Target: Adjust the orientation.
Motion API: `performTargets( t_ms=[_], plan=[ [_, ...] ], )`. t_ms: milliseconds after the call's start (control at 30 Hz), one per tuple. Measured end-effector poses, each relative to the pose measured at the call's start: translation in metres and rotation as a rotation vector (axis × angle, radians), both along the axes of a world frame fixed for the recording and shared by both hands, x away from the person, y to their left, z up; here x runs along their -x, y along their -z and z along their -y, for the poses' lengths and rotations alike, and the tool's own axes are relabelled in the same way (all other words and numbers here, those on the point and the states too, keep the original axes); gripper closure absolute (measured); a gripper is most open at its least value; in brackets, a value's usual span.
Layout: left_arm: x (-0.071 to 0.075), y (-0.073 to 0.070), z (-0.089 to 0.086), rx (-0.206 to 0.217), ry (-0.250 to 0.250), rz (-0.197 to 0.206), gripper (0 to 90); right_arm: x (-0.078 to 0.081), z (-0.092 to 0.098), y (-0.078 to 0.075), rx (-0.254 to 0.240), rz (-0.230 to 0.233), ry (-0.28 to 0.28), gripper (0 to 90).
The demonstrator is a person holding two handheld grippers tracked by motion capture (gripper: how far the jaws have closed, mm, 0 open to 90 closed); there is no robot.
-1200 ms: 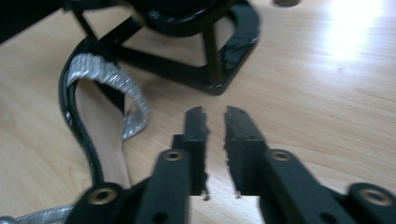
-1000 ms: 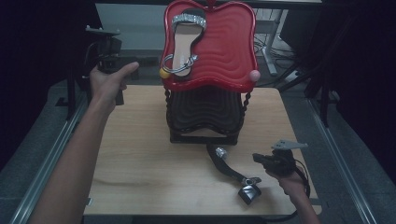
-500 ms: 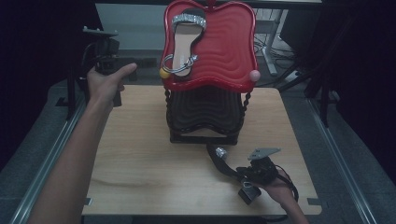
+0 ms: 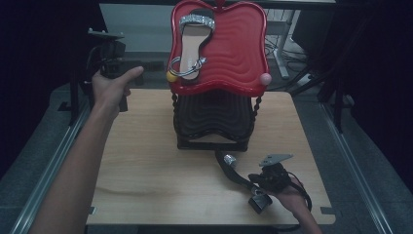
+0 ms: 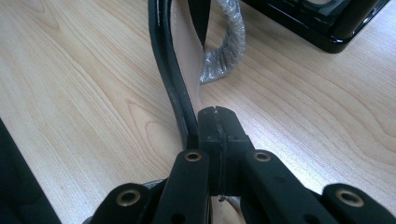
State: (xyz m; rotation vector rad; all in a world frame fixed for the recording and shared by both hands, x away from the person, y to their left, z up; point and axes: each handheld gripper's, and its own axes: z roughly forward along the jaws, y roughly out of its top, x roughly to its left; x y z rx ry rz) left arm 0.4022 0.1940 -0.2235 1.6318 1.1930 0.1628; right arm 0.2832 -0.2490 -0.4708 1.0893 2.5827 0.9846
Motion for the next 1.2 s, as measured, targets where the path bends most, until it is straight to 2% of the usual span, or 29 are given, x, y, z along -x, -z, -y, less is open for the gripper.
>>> performTargets(
  t_ms=[167, 500, 600, 633, 667, 700, 800, 933, 1067, 1200],
  plan=[
    [0.0, 0.001, 0.0, 0.002, -0.006, -0.007, 29.4, 0.005, -0.004, -0.003, 0.001, 0.005, -0.001, 90.0],
    [0.003, -0.001, -0.004, 0.004, -0.014, -0.004, 29.7, 0.016, -0.019, -0.006, 0.0, 0.012, -0.045, 90.0],
    [0.004, -0.001, -0.006, 0.005, -0.017, -0.003, 29.7, 0.02, -0.029, -0.001, 0.04, 0.006, -0.056, 90.0],
    [0.005, -0.001, -0.006, 0.005, -0.019, -0.002, 29.7, 0.023, -0.034, 0.003, 0.024, -0.003, -0.071, 90.0],
    [0.005, -0.001, -0.007, 0.007, -0.02, -0.004, 29.7, 0.027, -0.04, 0.006, 0.045, -0.009, -0.096, 90.0],
    [0.006, -0.001, -0.008, 0.008, -0.022, -0.005, 29.7, 0.032, -0.048, 0.01, 0.08, 0.008, -0.117, 90.0],
    [0.007, -0.001, -0.009, 0.009, -0.024, -0.002, 29.8, 0.035, -0.055, 0.011, 0.086, 0.0, -0.134, 90.0],
    [0.008, -0.002, -0.012, 0.008, -0.024, 0.001, 29.8, 0.042, -0.057, 0.002, 0.051, 0.016, -0.146, 90.0],
    [0.008, 0.0, -0.013, 0.011, -0.027, -0.002, 30.0, 0.056, -0.07, -0.005, 0.038, 0.012, -0.208, 90.0],
    [0.008, 0.002, -0.012, 0.011, -0.026, -0.009, 30.0, 0.07, -0.088, 0.003, 0.092, -0.028, -0.262, 90.0]
  ],
)
